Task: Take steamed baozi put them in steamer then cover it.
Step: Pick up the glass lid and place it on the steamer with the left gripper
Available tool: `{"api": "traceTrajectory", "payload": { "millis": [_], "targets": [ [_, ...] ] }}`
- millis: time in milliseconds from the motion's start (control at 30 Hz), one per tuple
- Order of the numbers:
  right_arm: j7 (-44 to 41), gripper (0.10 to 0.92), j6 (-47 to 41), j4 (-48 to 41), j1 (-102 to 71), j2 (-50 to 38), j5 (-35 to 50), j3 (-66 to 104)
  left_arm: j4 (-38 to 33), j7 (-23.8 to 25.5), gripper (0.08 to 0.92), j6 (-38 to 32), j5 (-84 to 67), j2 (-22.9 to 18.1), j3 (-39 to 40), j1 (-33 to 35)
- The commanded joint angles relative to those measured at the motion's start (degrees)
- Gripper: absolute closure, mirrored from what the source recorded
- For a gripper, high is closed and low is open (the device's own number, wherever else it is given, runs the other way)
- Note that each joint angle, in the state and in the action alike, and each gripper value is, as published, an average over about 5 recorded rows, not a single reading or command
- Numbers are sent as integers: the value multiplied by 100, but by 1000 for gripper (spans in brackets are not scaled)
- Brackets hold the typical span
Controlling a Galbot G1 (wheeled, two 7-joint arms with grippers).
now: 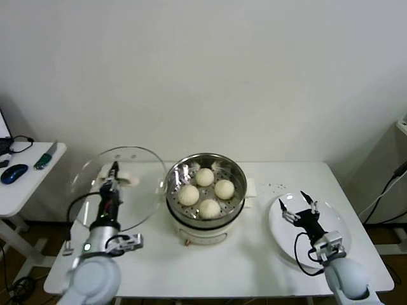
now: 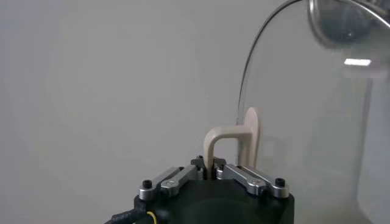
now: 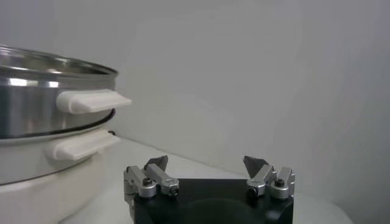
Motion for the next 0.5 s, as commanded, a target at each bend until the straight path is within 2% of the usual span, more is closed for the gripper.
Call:
{"api": "traceTrajectory", "payload": {
  "millis": [33,267,500],
  "targets": [
    [46,203,-68,-139,191,-59,-108,-59,506,1239,850,676,550,-578,1828,-1852],
    [45,203,-42,-210,152,-99,-114,94,1157,1575,850,676,920,-1361,2231,-2427],
    [25,203,16,-203,26,-136,-121,270,1715,1716,850,676,1199,-2246,2464,-2630]
  ]
}}
